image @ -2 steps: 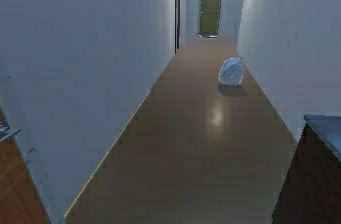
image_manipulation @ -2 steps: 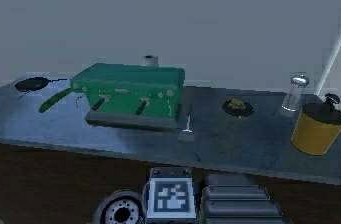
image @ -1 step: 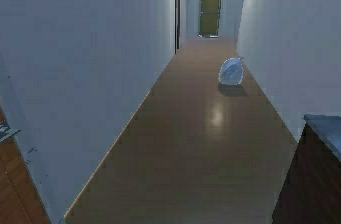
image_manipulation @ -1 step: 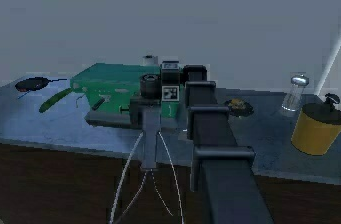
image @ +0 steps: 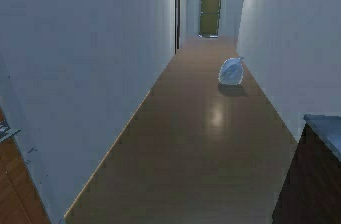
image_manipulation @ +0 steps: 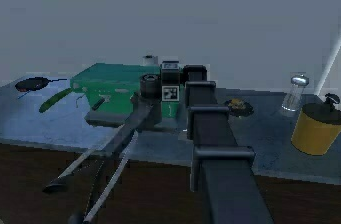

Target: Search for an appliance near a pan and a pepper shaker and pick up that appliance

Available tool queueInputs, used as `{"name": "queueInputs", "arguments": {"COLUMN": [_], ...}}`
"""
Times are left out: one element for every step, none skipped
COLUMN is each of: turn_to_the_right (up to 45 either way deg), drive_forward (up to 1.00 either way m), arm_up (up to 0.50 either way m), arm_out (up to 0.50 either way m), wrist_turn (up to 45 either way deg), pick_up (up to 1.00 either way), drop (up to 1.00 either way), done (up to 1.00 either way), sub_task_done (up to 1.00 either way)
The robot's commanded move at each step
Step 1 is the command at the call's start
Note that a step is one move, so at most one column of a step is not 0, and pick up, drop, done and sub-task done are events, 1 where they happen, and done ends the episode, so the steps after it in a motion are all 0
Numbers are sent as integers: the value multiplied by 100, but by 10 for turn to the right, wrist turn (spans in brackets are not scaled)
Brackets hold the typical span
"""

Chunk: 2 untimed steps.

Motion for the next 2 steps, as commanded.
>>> {"name": "queueInputs", "arguments": {"turn_to_the_right": [0, 0], "drive_forward": [0, 0], "arm_up": [0, 0], "arm_out": [0, 0], "wrist_turn": [450, 450], "pick_up": [0, 0], "drop": [0, 0], "done": [0, 0], "sub_task_done": [0, 0]}}
